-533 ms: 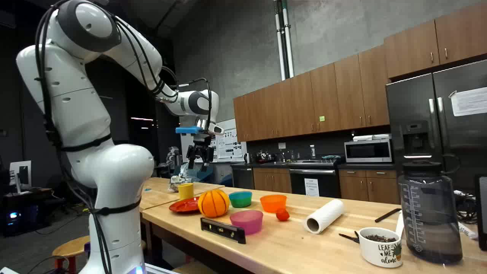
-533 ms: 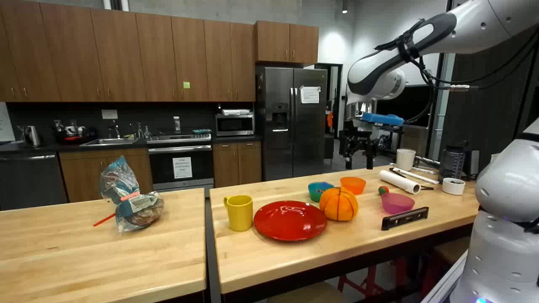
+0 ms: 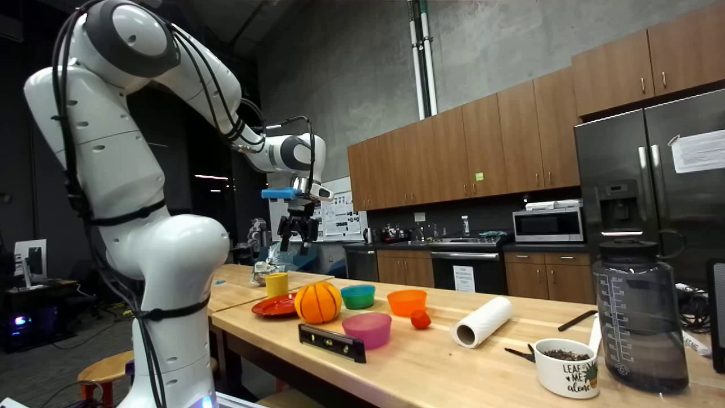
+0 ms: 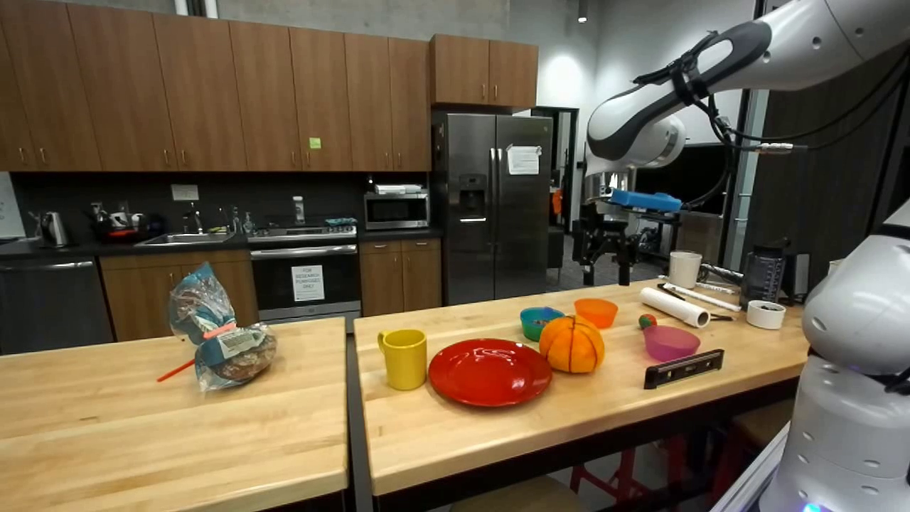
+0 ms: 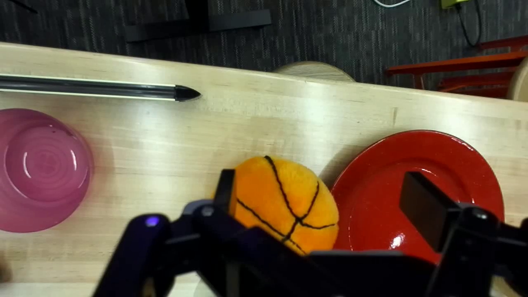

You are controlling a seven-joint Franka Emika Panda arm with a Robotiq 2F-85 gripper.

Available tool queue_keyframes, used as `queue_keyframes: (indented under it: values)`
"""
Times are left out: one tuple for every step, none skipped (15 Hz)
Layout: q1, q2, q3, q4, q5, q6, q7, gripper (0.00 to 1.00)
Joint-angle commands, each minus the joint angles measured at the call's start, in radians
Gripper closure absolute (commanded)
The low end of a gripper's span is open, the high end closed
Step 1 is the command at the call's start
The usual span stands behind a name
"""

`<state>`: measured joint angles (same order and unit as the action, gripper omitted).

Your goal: Put the pumpkin plush toy into the red bowl

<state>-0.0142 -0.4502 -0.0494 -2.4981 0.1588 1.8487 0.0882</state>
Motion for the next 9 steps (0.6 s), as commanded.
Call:
queue_keyframes:
  values:
    - [-0.010,0.001,0.009,0.001,0.003,-0.002,-0.004,0.00]
    - [-0.011,0.004,0.007,0.002,0.006,0.000,-0.007,0.00]
    - [-0.015,0.009,0.006,0.001,0.002,0.008,-0.004,0.00]
    - [-0.016,0.013,0.003,0.003,0.005,0.009,-0.006,0.00]
    - [-0.019,0.017,0.002,0.004,0.003,0.014,-0.005,0.00]
    - [-0.022,0.022,0.000,0.005,0.003,0.014,-0.006,0.00]
    - [-0.027,0.026,0.000,0.003,-0.003,0.026,-0.003,0.00]
    - [-0.034,0.037,-0.002,0.000,-0.010,0.050,-0.005,0.00]
    - [-0.044,0.053,-0.004,0.001,-0.019,0.066,-0.002,0.00]
